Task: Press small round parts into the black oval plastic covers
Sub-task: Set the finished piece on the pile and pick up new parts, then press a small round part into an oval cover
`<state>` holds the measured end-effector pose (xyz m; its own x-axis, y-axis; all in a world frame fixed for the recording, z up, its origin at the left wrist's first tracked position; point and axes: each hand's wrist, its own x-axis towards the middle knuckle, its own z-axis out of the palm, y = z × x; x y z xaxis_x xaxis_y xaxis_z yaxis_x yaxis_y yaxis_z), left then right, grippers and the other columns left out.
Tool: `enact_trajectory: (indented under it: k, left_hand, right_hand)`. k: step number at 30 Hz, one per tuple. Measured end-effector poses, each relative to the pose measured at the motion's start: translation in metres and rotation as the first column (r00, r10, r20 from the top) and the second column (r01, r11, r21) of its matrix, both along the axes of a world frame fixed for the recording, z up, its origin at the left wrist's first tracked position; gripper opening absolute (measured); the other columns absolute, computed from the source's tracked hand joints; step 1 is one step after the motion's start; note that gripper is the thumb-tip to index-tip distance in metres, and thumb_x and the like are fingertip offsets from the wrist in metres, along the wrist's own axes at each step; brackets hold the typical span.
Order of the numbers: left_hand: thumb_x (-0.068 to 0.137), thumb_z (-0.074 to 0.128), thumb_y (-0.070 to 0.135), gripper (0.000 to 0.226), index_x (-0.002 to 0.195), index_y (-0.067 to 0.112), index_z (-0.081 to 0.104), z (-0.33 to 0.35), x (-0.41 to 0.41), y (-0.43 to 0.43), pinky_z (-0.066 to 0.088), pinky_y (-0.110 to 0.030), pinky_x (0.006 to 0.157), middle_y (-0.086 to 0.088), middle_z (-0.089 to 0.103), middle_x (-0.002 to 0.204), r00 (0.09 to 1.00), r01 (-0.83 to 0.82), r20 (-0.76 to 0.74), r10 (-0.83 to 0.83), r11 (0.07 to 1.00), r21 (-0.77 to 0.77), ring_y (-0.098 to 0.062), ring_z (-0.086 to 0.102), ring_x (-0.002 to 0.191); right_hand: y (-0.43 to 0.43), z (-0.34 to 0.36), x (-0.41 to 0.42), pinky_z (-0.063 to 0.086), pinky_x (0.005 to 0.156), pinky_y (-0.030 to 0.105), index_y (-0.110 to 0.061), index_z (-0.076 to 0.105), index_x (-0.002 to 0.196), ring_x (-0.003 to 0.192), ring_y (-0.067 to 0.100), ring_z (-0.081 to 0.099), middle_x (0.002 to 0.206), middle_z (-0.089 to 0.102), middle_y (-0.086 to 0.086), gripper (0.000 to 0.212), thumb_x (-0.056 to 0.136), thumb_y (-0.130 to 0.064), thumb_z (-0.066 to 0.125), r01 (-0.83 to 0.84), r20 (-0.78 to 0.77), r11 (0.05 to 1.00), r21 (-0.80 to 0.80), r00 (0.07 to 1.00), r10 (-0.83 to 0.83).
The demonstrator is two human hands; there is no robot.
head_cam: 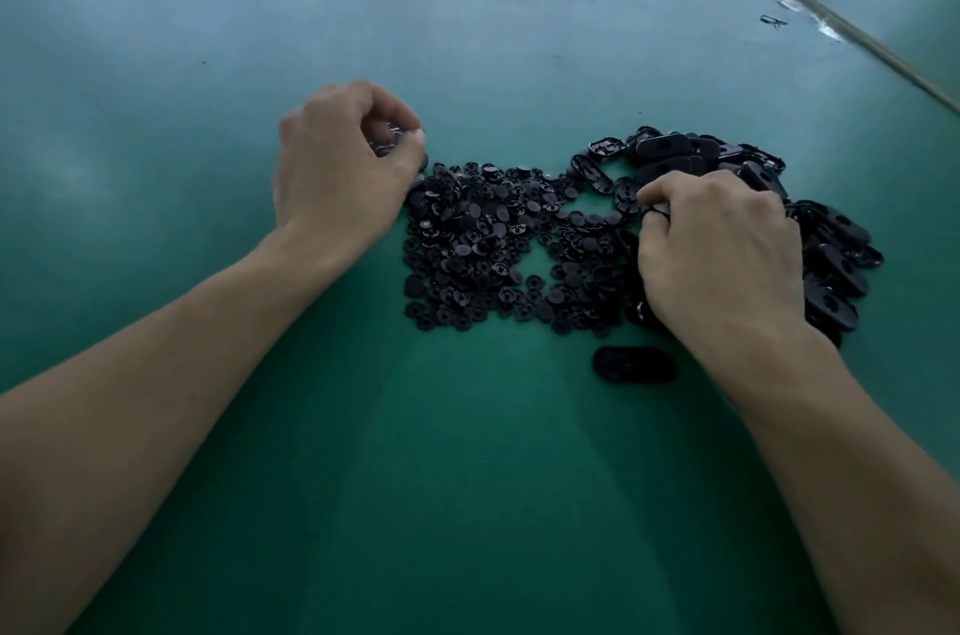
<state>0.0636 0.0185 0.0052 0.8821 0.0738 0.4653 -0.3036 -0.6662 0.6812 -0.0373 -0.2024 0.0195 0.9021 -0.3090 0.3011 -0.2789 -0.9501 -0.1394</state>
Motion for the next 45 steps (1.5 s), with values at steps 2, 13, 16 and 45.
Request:
enact_trajectory:
  k: [2,13,16,45]
  left_hand:
    - [0.083,0.069,0.030,0.005,0.081,0.033,0.066,0.001,-0.005,-0.005,0.039,-0.018,0.060,0.016,0.060,0.063,0.998,0.053,0.035,-0.052,0.998,-0.030,0.004,0.051,0.054]
    - [0.086,0.074,0.022,0.006,0.085,0.025,0.069,0.002,-0.033,-0.030,0.037,-0.009,0.054,0.007,0.060,0.058,0.929,0.371,0.090,-0.360,0.907,-0.200,-0.002,0.048,0.048]
    - [0.085,0.075,0.030,0.010,0.094,0.024,0.072,0.001,-0.038,-0.034,0.038,-0.011,0.056,0.007,0.066,0.066,0.899,0.437,0.073,-0.432,0.873,-0.217,-0.004,0.048,0.052]
    - [0.079,0.080,0.011,0.030,0.105,0.023,0.071,-0.001,-0.036,-0.032,0.043,-0.012,0.056,0.010,0.074,0.086,0.814,0.578,0.093,-0.574,0.783,-0.229,-0.003,0.062,0.066]
  right_hand:
    - [0.000,-0.001,0.000,0.045,0.092,0.046,-0.022,0.064,0.126,0.110,0.041,0.056,0.121,0.063,0.014,0.032,0.099,-0.018,0.048,-0.022,0.005,0.999,0.027,1.000,0.022]
    - [0.004,0.004,0.003,0.029,0.085,-0.004,-0.015,0.073,0.111,0.094,0.013,0.058,0.108,0.067,0.006,0.029,0.091,0.003,0.061,-0.245,0.347,0.943,0.223,0.924,0.158]
    - [0.012,0.003,0.004,0.046,0.082,0.008,-0.017,0.075,0.103,0.082,0.011,0.062,0.092,0.062,-0.006,0.024,0.087,-0.001,0.068,-0.396,0.488,0.869,0.297,0.845,0.218]
    - [0.027,0.000,0.003,0.057,0.068,0.033,-0.028,0.068,0.101,0.074,0.015,0.070,0.079,0.072,-0.006,0.017,0.091,-0.014,0.067,-0.570,0.548,0.534,0.624,0.807,0.220]
